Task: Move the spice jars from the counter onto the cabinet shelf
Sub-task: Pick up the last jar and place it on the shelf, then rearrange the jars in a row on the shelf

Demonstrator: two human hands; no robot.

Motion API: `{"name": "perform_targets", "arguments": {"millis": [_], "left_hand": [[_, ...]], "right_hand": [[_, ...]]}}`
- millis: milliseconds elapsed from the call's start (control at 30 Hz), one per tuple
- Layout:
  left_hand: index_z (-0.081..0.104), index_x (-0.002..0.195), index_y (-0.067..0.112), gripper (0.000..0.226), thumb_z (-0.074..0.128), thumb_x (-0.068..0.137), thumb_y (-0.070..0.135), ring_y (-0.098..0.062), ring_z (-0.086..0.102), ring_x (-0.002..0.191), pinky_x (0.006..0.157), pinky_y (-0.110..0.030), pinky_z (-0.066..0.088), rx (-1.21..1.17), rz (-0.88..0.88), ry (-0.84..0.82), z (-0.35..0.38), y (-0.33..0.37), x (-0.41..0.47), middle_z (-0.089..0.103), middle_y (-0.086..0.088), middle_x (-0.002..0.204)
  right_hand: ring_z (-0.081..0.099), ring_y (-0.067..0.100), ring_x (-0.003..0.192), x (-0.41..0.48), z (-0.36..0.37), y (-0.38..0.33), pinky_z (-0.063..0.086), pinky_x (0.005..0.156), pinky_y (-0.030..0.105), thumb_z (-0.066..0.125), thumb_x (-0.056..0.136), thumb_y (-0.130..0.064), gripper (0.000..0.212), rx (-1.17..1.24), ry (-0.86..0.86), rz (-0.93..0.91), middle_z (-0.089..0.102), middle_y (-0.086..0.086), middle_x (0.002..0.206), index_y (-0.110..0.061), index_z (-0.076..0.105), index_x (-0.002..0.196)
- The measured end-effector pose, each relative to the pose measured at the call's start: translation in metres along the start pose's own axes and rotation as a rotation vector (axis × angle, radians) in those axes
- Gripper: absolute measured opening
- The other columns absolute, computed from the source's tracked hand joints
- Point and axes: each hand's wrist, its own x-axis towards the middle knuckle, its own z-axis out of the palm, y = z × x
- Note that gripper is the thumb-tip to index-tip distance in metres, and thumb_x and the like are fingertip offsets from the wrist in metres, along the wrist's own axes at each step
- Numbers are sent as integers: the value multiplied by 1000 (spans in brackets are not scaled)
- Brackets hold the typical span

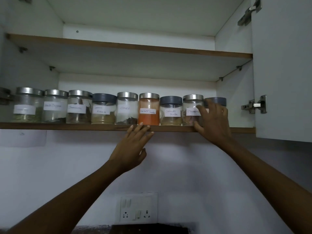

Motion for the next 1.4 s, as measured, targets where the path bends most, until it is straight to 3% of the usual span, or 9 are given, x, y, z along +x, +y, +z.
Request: {"name": "perform_targets", "arguments": {"millis": [100,300,567,767,900,1000,1067,1200,1400], "left_hand": [[69,106,11,32,71,74,10,-31,54,121,104,-48,37,58,74,64,-23,-29,-25,66,-11,117],[72,84,14,18,75,66,9,-23,65,96,87,-37,49,154,113,50,-63,-106,-81,70,-1,88],[72,86,11,18,73,68,6,-26,65,92,80,-37,49,209,14,48,-102,-213,-138,70,-4,92],[64,109,4,45,68,65,-4,-37,62,95,74,-43,49,225,-126,116,-113,-272,-154,59,-19,123],[48,132,4,59,62,74,3,-38,51,115,86,-43,44,214,-229,72,-114,-304,-146,39,-21,143],[35,141,9,71,64,76,7,-32,37,131,94,-39,41,154,-228,66,-118,-317,-127,23,-14,153],[28,144,8,80,70,77,13,-31,27,138,105,-38,34,154,-196,35,-124,-325,-110,16,-15,156],[13,148,6,105,77,72,39,-30,5,145,117,-50,4,324,-273,-253,-141,-337,-78,1,-17,158],[27,144,12,98,74,69,54,-27,31,138,109,-63,-11,388,-322,-490,-142,-350,-61,38,-9,146]], "right_hand": [[53,40,105,3,-7,-34,39,89,50,69,73,-23,38,-21,-17,-82,53,23,123,-5,60,105],[56,39,100,23,-16,-121,41,84,47,70,69,-17,32,-24,-44,-184,56,23,118,-4,63,98],[57,39,97,54,-16,-247,42,81,47,68,66,-11,30,73,15,-268,59,22,111,-4,63,94],[56,36,94,74,-14,-330,41,82,43,67,67,-15,33,109,81,-321,59,20,110,-5,63,98],[55,35,99,97,-13,-382,37,90,45,64,69,-16,43,142,112,-351,56,19,115,-4,59,110],[35,32,131,118,-13,-407,11,111,53,70,73,-31,81,159,-42,-304,34,19,144,-4,32,140],[17,27,141,134,-15,-417,-6,111,56,72,71,-47,104,132,-159,-271,18,16,152,-5,14,146],[14,25,143,161,-23,-431,-15,104,64,71,65,-62,119,-38,-272,-331,14,17,154,-2,8,146],[39,25,132,178,-28,-439,-21,99,65,64,62,-73,115,-66,-457,-386,43,13,139,-1,19,141]]}}
